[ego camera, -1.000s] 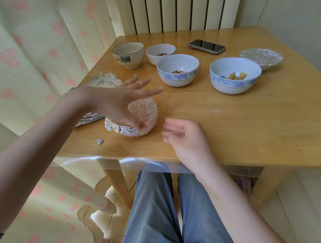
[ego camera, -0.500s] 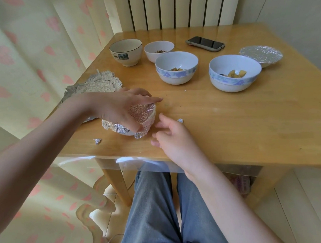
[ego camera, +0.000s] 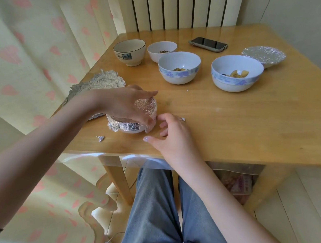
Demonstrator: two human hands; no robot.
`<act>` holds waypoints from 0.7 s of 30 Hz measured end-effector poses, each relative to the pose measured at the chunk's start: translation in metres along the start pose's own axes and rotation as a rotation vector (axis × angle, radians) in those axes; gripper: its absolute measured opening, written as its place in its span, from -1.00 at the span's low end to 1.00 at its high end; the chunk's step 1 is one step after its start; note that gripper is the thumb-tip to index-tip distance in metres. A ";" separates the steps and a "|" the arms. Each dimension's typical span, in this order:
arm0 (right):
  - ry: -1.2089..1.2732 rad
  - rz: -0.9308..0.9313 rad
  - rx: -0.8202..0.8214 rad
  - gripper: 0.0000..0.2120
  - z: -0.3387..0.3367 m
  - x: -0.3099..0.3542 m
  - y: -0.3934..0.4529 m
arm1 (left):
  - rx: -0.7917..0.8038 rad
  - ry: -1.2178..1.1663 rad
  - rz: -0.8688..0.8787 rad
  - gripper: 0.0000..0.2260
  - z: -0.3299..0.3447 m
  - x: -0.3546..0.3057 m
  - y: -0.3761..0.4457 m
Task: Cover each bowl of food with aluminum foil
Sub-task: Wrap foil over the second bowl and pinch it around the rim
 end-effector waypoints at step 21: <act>0.771 0.513 0.170 -0.84 -0.003 -0.019 0.003 | 0.190 0.044 0.321 -0.29 0.006 -0.004 0.004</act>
Point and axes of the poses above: each hand's wrist, its own y-axis towards the middle knuckle, its own z-axis out of the palm, x = y × z, the point moved 7 cm from there along y, towards the middle knuckle, and after that the axes turned 6 degrees about -z, right-handed, at the moved point
